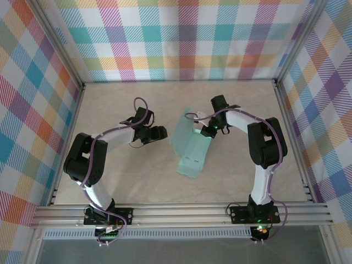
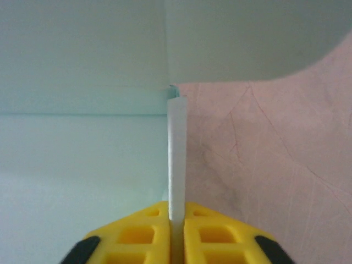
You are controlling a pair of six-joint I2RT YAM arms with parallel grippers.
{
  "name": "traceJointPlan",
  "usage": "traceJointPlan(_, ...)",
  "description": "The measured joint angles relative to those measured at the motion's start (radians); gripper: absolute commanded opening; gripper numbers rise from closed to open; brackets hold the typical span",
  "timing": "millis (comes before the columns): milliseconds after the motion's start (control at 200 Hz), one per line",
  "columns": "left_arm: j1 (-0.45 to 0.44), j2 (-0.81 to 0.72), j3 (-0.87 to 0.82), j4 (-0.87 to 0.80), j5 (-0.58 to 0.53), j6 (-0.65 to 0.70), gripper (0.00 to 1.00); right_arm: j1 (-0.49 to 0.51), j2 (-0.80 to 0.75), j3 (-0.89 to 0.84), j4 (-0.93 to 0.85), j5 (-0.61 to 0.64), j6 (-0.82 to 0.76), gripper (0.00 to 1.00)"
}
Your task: Fold the paper box
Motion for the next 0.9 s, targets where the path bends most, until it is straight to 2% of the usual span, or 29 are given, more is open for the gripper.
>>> traceJointPlan(295,0.019,-0.022,-0.039,0.050,0.026,-0.005,0.73,0.000,-0.078,-0.136,0.214,0.026,0.168,0.00)
traceJointPlan(575,0.051,-0.152,-0.143,0.091,-0.053,-0.062,0.83,0.004,-0.144,-0.174,0.300,0.216,0.509,0.00)
traceJointPlan(695,0.043,-0.235,-0.187,0.101,-0.074,-0.147,0.91,0.005,-0.171,-0.172,0.266,0.297,0.698,0.00)
traceJointPlan(775,0.016,-0.266,-0.185,0.068,-0.107,-0.231,0.90,0.005,-0.176,-0.159,0.215,0.345,0.831,0.00)
traceJointPlan(905,-0.089,-0.275,-0.158,-0.029,-0.163,-0.389,0.85,0.005,-0.176,-0.150,0.160,0.404,1.033,0.00)
